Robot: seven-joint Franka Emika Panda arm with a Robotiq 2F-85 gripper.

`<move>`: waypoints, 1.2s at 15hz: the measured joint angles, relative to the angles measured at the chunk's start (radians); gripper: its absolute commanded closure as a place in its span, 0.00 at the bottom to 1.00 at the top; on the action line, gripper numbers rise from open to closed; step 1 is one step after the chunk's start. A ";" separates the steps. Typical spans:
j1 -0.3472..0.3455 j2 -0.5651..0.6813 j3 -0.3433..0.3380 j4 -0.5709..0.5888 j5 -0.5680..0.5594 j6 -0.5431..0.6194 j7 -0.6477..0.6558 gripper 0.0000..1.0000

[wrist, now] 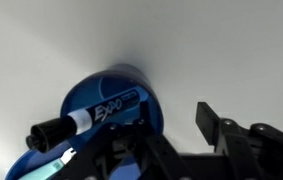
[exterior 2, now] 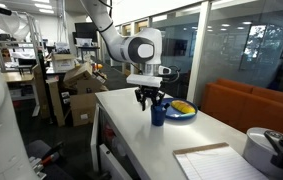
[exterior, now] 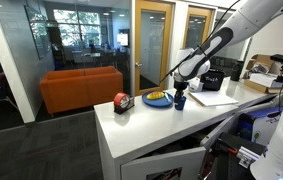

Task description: Move the blue cup to the left

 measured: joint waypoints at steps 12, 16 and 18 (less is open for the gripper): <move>0.010 -0.085 0.005 -0.014 -0.155 0.038 0.215 0.99; 0.018 -0.210 0.021 0.019 -0.209 -0.129 0.263 0.99; 0.029 -0.250 0.035 0.042 -0.217 -0.239 0.261 0.99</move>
